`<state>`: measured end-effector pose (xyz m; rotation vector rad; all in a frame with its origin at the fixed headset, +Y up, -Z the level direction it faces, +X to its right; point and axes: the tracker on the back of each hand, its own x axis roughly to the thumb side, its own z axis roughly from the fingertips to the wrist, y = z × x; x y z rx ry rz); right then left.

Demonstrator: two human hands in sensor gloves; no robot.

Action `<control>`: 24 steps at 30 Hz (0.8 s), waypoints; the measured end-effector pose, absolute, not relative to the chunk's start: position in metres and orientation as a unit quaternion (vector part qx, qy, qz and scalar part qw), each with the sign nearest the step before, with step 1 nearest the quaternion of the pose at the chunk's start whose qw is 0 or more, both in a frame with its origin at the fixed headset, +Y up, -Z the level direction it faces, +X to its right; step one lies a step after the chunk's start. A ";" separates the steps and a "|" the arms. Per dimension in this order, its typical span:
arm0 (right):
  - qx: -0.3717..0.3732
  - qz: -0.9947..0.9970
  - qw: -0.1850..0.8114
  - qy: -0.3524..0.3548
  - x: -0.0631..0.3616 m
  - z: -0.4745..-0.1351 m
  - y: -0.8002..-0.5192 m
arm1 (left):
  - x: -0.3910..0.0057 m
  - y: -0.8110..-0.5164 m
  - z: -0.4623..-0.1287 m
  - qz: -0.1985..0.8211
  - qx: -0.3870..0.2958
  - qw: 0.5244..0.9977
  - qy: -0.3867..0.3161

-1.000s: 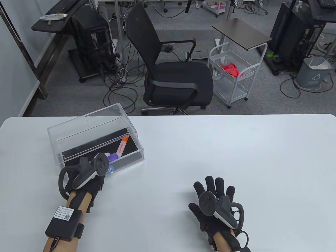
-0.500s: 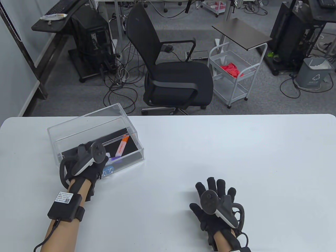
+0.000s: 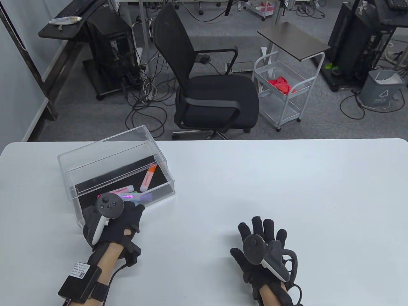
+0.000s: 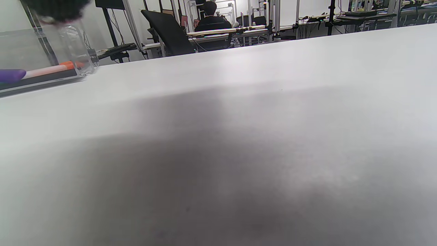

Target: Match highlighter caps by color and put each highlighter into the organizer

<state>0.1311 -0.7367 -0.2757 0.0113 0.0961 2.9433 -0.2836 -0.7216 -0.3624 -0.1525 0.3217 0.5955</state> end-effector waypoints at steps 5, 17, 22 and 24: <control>0.013 0.995 0.099 0.029 0.127 -0.275 -0.735 | -0.299 -0.752 -0.360 0.379 -0.123 0.887 0.233; 0.013 0.994 0.102 0.034 0.126 -0.276 -0.736 | -0.309 -0.791 -0.361 0.517 -0.114 0.783 0.326; 0.013 0.994 0.104 0.033 0.126 -0.277 -0.737 | -0.312 -0.796 -0.366 0.563 -0.112 0.751 0.327; 0.012 0.994 0.104 0.033 0.126 -0.277 -0.737 | -0.314 -0.799 -0.368 0.576 -0.125 0.741 0.322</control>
